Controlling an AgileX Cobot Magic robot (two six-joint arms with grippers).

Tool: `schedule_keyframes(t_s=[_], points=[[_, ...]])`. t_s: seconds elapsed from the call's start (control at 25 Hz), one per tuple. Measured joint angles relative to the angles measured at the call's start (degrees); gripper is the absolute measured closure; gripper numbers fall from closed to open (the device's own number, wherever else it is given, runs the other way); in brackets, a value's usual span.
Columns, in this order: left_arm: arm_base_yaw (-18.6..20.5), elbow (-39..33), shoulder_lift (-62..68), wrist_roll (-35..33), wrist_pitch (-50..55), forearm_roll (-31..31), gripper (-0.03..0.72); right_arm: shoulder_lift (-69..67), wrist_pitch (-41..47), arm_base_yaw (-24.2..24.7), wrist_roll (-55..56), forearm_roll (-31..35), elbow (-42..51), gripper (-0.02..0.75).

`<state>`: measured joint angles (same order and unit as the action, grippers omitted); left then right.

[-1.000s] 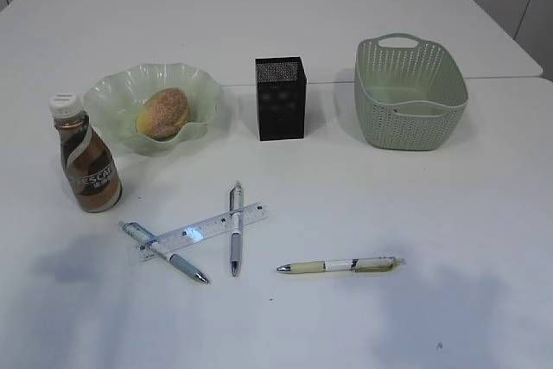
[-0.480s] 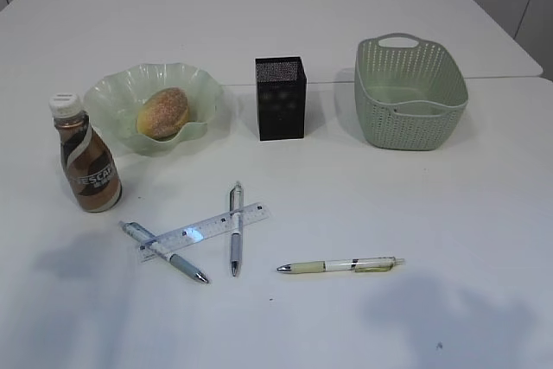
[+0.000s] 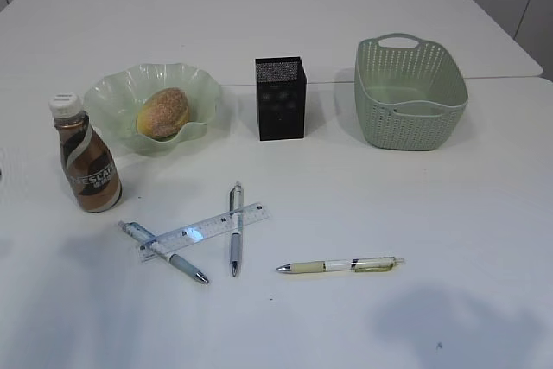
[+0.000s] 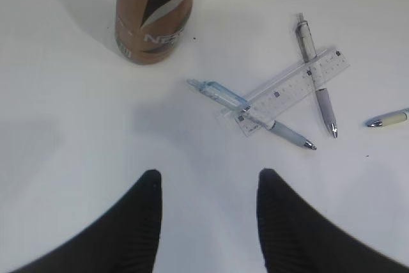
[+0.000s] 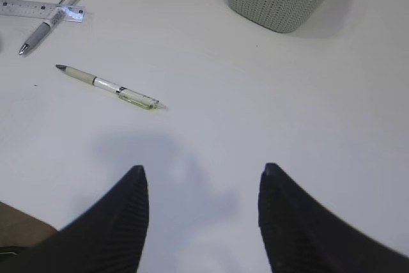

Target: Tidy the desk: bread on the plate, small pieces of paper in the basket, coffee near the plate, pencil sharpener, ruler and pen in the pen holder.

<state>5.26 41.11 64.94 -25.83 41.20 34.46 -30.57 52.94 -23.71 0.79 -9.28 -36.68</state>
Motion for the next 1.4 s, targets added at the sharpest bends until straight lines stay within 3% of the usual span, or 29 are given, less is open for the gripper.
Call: schedule_keyframes(t_s=[0.2, 0.6, 1.4], points=[[-0.25, 0.00, 0.00, -4.30, 0.62, 2.10, 0.347, 0.73, -2.00, 0.00, 0.58, 0.00, 2.22, 0.299], [-9.75, 0.00, 0.00, -8.50, 0.98, 2.01, 0.347, 7.47, -3.89, 0.00, 0.62, -0.59, 5.77, 0.299], [-10.00, 0.00, 0.00, -9.32, 1.45, 1.73, 0.347, 8.19, -6.23, 0.00, 0.96, -0.93, 9.12, 0.299]])
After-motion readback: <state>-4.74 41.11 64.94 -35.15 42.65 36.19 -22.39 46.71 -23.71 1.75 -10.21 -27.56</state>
